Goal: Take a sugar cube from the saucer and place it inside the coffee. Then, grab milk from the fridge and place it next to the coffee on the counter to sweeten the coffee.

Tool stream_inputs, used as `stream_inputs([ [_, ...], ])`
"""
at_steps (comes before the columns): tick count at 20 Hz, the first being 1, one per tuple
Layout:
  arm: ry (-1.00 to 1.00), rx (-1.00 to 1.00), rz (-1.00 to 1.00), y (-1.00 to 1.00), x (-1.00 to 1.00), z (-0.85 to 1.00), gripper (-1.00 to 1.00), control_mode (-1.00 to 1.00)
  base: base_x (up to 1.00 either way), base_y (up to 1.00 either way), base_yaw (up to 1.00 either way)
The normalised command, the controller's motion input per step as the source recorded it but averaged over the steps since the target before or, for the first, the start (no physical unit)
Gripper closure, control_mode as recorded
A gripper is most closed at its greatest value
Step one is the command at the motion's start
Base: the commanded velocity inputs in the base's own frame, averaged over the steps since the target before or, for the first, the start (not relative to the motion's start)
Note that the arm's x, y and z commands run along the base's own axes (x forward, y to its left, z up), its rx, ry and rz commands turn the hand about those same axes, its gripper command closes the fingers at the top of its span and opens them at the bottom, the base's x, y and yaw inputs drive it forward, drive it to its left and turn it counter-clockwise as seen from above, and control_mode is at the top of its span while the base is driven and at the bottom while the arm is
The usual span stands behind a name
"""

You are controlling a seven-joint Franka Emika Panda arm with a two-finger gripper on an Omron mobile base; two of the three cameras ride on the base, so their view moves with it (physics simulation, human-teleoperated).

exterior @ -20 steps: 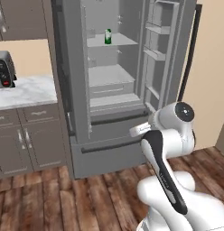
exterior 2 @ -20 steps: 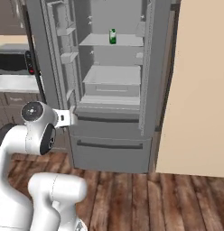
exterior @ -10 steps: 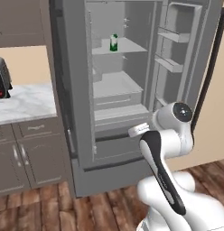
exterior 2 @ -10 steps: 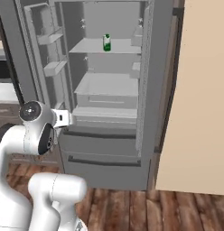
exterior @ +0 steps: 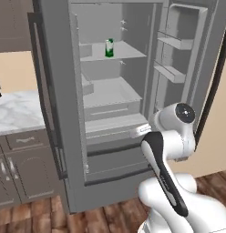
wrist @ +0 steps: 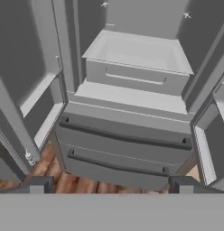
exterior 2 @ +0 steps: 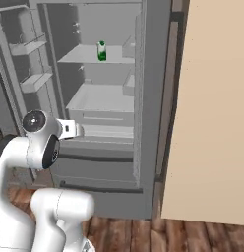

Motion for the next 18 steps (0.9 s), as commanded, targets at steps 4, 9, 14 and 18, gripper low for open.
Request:
stream_inputs([
  [4, 0.00, 0.00, 0.00, 0.00, 0.00, 0.00, -1.00, 1.00, 0.60, -0.01, 0.00],
  [9, 0.00, 0.00, 0.00, 0.00, 0.00, 0.00, -1.00, 1.00, 0.63, 0.00, 0.00],
  [14, 0.00, 0.00, 0.00, 0.00, 0.00, 0.00, -1.00, 1.00, 0.65, 0.00, 0.00],
  [18, 0.00, 0.00, 0.00, 0.00, 0.00, 0.00, -1.00, 1.00, 0.61, 0.00, 0.00],
])
